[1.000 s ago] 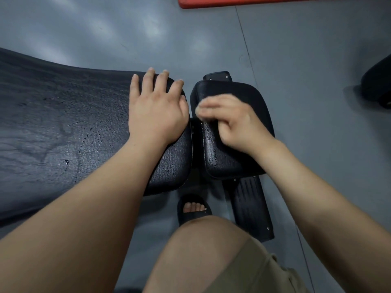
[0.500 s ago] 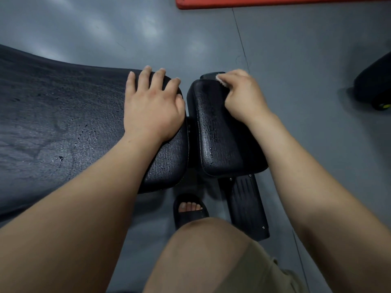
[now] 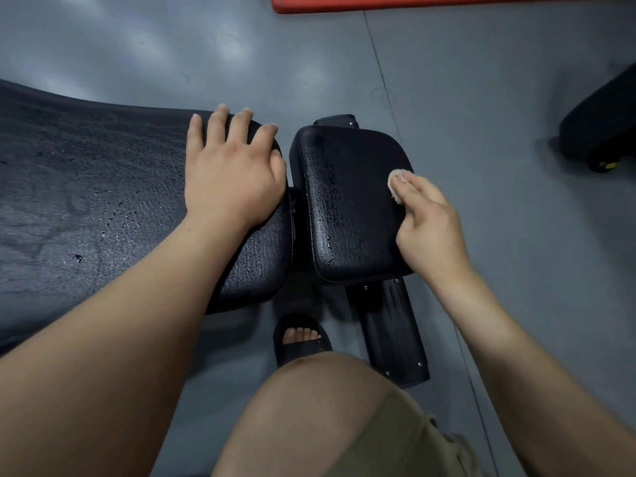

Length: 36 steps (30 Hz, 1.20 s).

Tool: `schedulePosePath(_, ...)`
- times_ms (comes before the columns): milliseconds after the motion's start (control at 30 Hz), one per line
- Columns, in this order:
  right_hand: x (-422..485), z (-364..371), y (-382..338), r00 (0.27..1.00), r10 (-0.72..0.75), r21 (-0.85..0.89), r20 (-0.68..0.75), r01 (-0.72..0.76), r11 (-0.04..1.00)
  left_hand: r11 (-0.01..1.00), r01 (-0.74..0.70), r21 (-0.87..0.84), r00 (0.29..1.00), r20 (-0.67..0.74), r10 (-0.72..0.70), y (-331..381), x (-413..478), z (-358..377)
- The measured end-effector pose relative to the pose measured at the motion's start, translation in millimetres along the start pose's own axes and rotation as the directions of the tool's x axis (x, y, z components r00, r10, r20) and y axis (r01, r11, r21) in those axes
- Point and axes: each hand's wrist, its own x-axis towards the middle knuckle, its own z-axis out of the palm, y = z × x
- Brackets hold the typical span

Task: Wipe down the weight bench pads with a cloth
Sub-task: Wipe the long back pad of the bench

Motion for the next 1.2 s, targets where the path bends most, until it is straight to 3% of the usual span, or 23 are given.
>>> schedulePosePath(267, -75, -1, -37, 0.995, -0.057, 0.060, -0.085, 0.063, 0.996, 1.000, -0.005, 0.000, 1.000, 0.000, 0.005, 0, 0, 0)
schedulePosePath(433, -81, 9, -72, 0.956, -0.284, 0.217, 0.074, 0.263, 0.940, 1.000, -0.006, -0.003, 1.000, -0.001, 0.006, 0, 0, -1)
schedulePosePath(567, -62, 6, -70, 0.880, -0.452, 0.184, 0.144, 0.424, 0.887, 1.000, -0.011, 0.000, 1.000, -0.007, 0.011, 0, -1, 0)
schedulePosePath(700, 3, 21, -61, 0.890, -0.440, 0.119, 0.120, 0.428, 0.896, 1.000, -0.001, 0.006, 1.000, 0.013, 0.001, 0, 0, 0)
schedulePosePath(900, 93, 46, -73, 0.934, -0.316, 0.050, 0.165, 0.312, 0.949, 1.000, 0.005, 0.013, 1.000, 0.026, -0.005, 0, 0, -2)
schedulePosePath(1100, 45, 28, -85, 0.873, -0.456, 0.097, 0.170, 0.446, 0.890, 1.000, -0.005, -0.020, 0.997, 0.077, 0.006, -1, 0, -7)
schedulePosePath(1200, 21, 11, -92, 0.862, -0.453, 0.183, 0.229, 0.419, 0.889, 0.994, -0.025, -0.104, 0.987, 0.153, 0.041, -12, 2, -24)
